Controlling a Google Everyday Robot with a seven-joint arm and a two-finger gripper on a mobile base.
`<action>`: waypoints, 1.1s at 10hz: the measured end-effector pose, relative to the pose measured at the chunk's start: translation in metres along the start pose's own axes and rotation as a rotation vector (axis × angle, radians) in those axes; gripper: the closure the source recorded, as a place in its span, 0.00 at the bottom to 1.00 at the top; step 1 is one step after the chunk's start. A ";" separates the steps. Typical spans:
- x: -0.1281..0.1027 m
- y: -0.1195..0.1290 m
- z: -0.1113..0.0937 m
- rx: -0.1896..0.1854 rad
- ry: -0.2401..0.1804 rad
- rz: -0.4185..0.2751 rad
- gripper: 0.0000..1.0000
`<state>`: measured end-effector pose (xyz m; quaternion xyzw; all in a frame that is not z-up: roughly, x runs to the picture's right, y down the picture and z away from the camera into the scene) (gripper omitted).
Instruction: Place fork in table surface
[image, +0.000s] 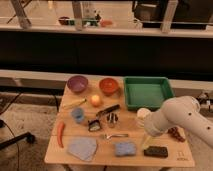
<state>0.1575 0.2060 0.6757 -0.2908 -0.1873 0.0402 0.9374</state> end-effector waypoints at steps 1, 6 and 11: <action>-0.008 -0.002 0.013 -0.004 -0.022 -0.005 0.20; -0.026 -0.007 0.043 -0.011 -0.096 -0.042 0.20; -0.032 -0.007 0.056 -0.021 -0.128 -0.060 0.20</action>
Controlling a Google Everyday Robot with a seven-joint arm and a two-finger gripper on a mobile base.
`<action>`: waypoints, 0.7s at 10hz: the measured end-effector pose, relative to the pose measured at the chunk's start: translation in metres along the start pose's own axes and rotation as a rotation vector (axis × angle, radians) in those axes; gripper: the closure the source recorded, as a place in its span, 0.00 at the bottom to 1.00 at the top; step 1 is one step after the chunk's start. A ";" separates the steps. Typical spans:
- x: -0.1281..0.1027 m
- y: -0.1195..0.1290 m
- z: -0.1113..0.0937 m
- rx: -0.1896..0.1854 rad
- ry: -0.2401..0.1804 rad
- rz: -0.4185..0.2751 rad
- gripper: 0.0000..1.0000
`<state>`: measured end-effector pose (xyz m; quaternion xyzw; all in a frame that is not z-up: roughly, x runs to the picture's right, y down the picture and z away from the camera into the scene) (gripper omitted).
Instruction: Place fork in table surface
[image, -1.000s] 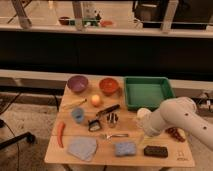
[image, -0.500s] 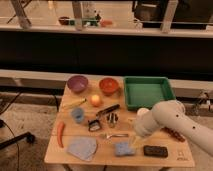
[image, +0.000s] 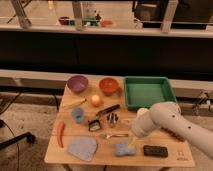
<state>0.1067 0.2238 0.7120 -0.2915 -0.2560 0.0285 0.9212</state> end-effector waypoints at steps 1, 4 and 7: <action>0.000 0.000 0.001 -0.001 -0.003 0.000 0.20; -0.003 -0.004 0.010 -0.014 -0.015 -0.006 0.20; -0.003 -0.007 0.020 -0.032 -0.019 0.003 0.20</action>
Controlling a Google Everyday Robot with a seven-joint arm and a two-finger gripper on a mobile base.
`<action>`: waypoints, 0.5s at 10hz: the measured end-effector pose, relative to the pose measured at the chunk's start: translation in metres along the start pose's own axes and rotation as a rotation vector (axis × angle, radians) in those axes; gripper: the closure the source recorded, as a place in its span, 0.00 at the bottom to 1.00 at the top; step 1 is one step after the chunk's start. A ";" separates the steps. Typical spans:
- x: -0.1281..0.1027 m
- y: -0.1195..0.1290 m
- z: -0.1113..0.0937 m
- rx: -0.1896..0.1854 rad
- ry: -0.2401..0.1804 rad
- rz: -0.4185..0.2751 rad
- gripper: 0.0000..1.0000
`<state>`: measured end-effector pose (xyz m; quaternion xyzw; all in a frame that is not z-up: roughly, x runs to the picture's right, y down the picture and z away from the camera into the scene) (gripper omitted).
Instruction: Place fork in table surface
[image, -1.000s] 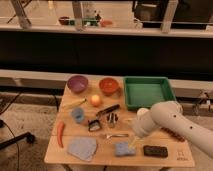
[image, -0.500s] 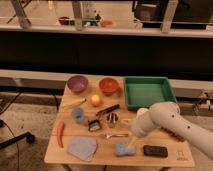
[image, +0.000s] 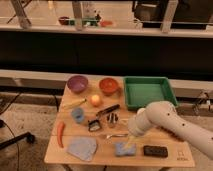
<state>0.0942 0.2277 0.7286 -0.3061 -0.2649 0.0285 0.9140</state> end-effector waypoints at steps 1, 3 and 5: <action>0.000 -0.001 0.003 -0.004 -0.001 0.002 0.20; -0.002 -0.008 0.010 -0.014 -0.005 -0.003 0.21; -0.005 -0.012 0.015 -0.024 -0.006 -0.008 0.34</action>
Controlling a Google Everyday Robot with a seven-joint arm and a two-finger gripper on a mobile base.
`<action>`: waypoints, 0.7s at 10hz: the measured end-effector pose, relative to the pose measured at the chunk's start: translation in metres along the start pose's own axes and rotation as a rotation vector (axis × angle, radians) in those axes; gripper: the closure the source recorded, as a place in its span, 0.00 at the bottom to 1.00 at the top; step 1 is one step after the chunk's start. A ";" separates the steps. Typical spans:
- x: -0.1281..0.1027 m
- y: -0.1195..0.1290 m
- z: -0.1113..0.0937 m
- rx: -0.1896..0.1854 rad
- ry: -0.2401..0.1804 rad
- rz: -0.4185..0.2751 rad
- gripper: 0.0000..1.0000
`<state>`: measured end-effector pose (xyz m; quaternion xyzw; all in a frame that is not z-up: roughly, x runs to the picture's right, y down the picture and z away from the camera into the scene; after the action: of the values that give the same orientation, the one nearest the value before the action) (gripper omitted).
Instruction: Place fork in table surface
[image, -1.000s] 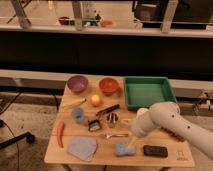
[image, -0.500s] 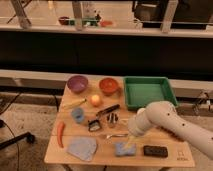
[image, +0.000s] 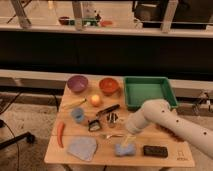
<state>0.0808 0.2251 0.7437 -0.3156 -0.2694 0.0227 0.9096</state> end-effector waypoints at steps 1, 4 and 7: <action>0.000 -0.002 0.003 -0.004 -0.001 0.000 0.41; 0.002 -0.005 0.008 -0.013 0.000 0.006 0.43; 0.003 -0.006 0.014 -0.022 0.000 0.011 0.43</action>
<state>0.0757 0.2285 0.7582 -0.3273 -0.2680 0.0248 0.9058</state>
